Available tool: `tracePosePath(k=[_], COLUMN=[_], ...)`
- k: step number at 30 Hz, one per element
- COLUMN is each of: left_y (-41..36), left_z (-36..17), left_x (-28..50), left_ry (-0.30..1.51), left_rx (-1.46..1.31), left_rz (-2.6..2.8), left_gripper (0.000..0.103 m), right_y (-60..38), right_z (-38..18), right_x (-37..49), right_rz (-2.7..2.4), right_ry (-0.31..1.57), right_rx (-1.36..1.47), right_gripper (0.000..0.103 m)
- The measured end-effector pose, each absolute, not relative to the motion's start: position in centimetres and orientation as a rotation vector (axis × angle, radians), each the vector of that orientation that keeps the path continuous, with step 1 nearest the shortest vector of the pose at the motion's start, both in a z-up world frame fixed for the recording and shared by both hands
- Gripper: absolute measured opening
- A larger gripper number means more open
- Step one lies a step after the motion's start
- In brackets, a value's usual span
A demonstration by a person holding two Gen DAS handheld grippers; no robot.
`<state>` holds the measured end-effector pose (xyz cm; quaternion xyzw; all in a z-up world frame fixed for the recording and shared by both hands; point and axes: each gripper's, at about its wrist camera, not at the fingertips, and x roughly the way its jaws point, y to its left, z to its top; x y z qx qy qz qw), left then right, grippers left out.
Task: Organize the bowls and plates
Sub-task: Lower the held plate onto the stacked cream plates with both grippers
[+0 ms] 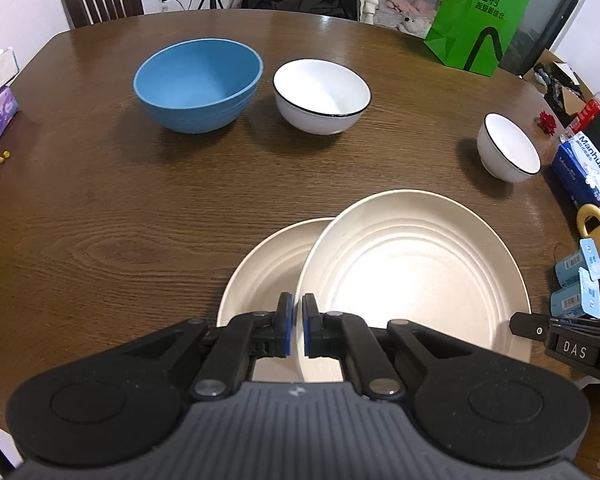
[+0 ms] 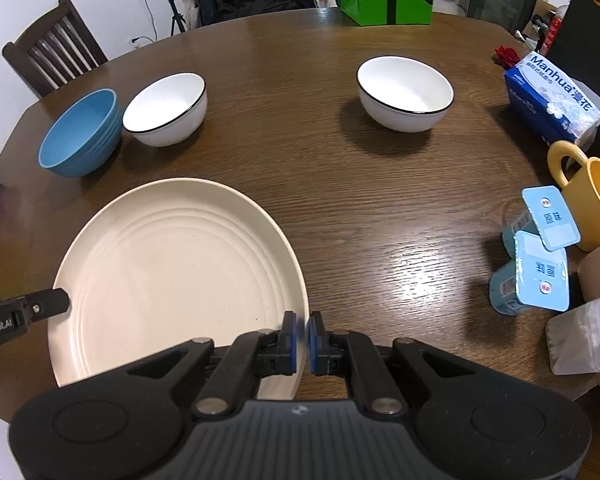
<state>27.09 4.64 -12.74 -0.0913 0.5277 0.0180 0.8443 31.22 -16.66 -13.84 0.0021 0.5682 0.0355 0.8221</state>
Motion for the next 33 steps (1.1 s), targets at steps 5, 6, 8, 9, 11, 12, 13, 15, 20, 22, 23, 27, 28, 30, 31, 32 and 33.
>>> tracePosePath(k=[5,6,8,9,11,12,13,15,20,22,23,27,28,30,31,32,33], left_y=[5.5,5.7,6.2,6.4,6.6,6.8,6.9,7.2,7.7,7.9,7.9,7.9,7.8,7.6,7.6,7.5,7.6], left_z=[-13.1,-13.3,-13.5,-13.6,-13.8,-13.9,-14.0,-14.3,-14.9,-15.2,-15.4,-16.1,-16.2,-16.5,-16.6,-16.8,-16.9], left_x=[26.8,26.8,26.7,26.6,26.6,26.5,26.5,26.5,26.6,26.7,26.7,26.9,27.0,27.0,27.0,27.2,27.2], left_ry=[1.118,1.119,1.118,1.117,1.117,1.116,1.115,1.117,1.120,1.122,1.124,1.131,1.130,1.131,1.131,1.134,1.138], left_rx=[-0.201,-0.204,-0.204,-0.201,-0.197,-0.196,-0.194,-0.196,-0.195,-0.193,-0.192,-0.180,-0.173,-0.156,-0.150,-0.148,-0.147], left_rz=[0.058,0.062,0.070,0.073,0.079,0.081,0.085,0.092,0.101,0.104,0.105,0.108,0.108,0.109,0.107,0.107,0.107], left_gripper=[0.005,0.005,0.005,0.005,0.005,0.005,0.005,0.005,0.005,0.005,0.005,0.005,0.005,0.005,0.005,0.005,0.005], right_y=[-15.7,-15.4,-15.0,-14.8,-14.3,-14.1,-13.8,-13.7,-12.9,-12.6,-12.4,-11.8,-11.6,-11.3,-11.2,-11.0,-11.0], right_z=[-14.3,-14.5,-14.8,-14.9,-15.2,-15.3,-15.4,-15.6,-16.3,-16.5,-16.7,-17.3,-17.4,-17.7,-17.8,-17.9,-18.0], right_x=[31.3,31.3,31.3,31.3,31.3,31.3,31.3,31.4,31.7,31.8,31.8,31.8,31.7,31.9,31.9,31.9,31.8], right_rz=[0.090,0.094,0.101,0.104,0.110,0.112,0.113,0.120,0.126,0.126,0.127,0.129,0.129,0.126,0.125,0.124,0.123], right_ry=[1.216,1.218,1.222,1.223,1.225,1.222,1.220,1.222,1.229,1.228,1.227,1.231,1.231,1.230,1.230,1.230,1.230], right_rx=[-0.006,-0.009,-0.012,-0.014,-0.018,-0.021,-0.026,-0.028,-0.042,-0.053,-0.059,-0.082,-0.091,-0.110,-0.119,-0.126,-0.133], right_gripper=[0.006,0.006,0.006,0.006,0.006,0.006,0.006,0.006,0.006,0.006,0.006,0.006,0.006,0.006,0.007,0.007,0.007])
